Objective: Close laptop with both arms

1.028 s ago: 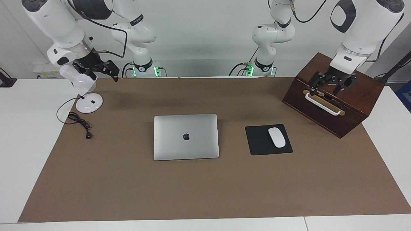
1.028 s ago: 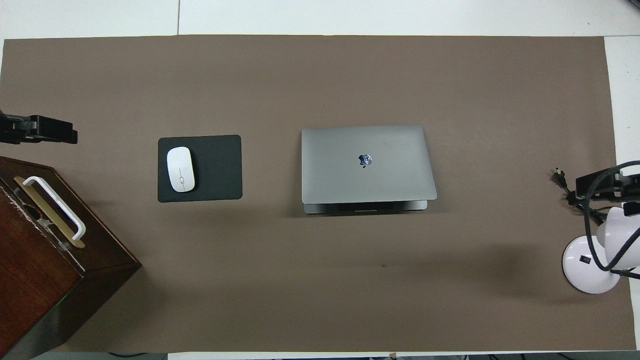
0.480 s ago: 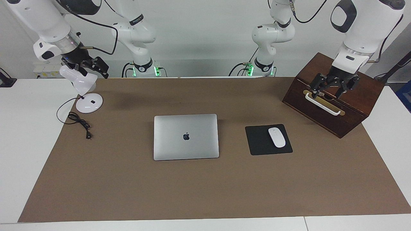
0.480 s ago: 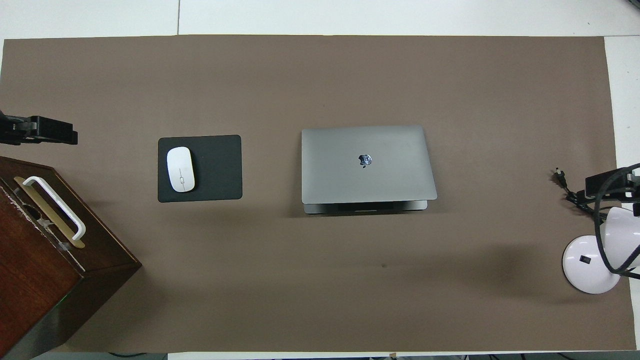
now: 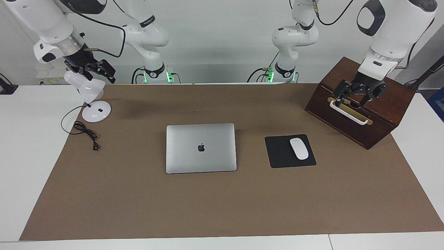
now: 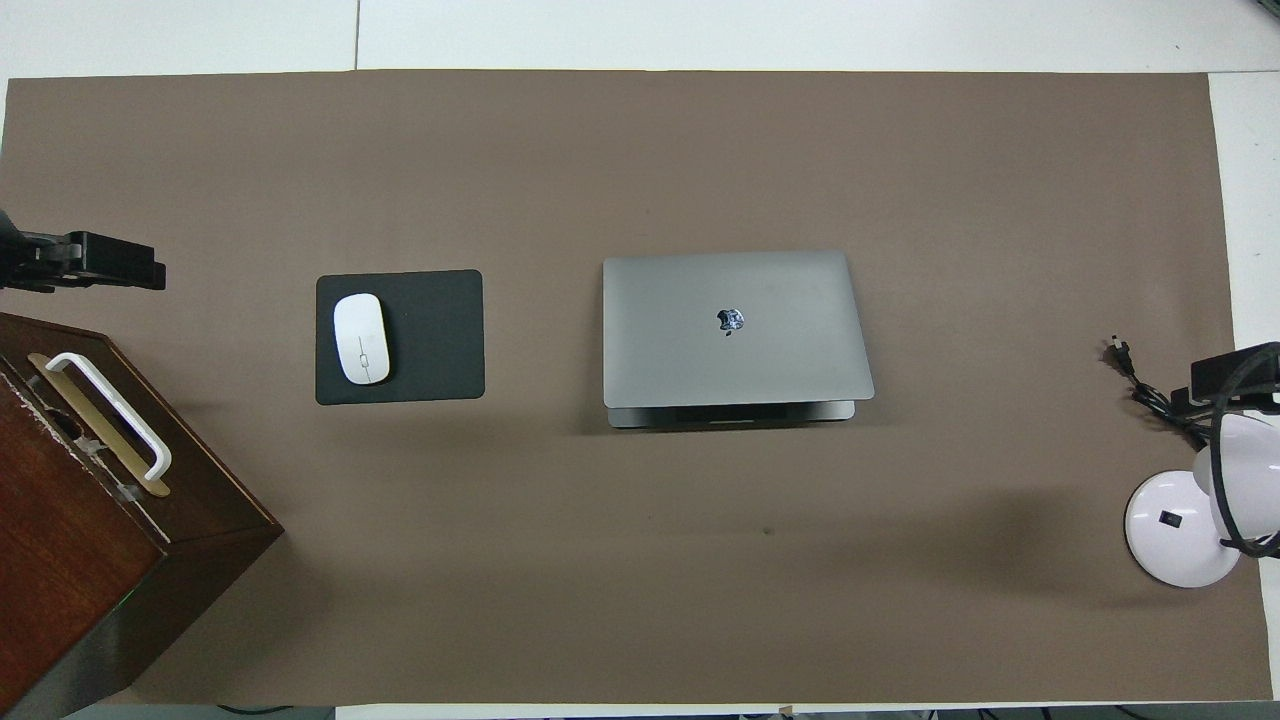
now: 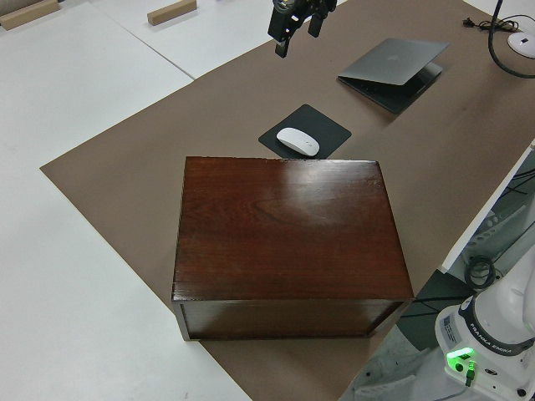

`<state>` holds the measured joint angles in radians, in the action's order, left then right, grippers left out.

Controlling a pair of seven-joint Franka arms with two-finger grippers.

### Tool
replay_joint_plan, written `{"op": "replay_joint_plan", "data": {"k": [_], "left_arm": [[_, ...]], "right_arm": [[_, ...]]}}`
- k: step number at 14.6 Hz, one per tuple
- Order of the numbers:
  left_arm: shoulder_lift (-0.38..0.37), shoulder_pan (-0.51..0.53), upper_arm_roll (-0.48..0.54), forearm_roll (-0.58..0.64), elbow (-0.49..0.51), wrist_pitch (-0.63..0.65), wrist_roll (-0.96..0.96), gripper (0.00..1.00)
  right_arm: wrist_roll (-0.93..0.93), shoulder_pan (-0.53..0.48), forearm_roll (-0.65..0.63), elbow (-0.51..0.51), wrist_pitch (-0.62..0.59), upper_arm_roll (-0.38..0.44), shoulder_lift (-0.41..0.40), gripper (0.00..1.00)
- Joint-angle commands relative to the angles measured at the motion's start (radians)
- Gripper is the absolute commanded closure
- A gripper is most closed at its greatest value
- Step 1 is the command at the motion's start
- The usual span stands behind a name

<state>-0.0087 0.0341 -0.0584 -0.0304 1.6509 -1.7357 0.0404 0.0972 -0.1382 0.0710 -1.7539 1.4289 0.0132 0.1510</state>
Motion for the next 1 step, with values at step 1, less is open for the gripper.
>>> {"op": "replay_joint_plan", "data": {"k": [1], "left_arm": [[0.004, 0.003, 0.003, -0.008, 0.0, -0.001, -0.01, 0.0]], "right_arm": [[-0.005, -0.014, -0.019, -0.002, -0.002, -0.004, 0.008, 0.0]]}}
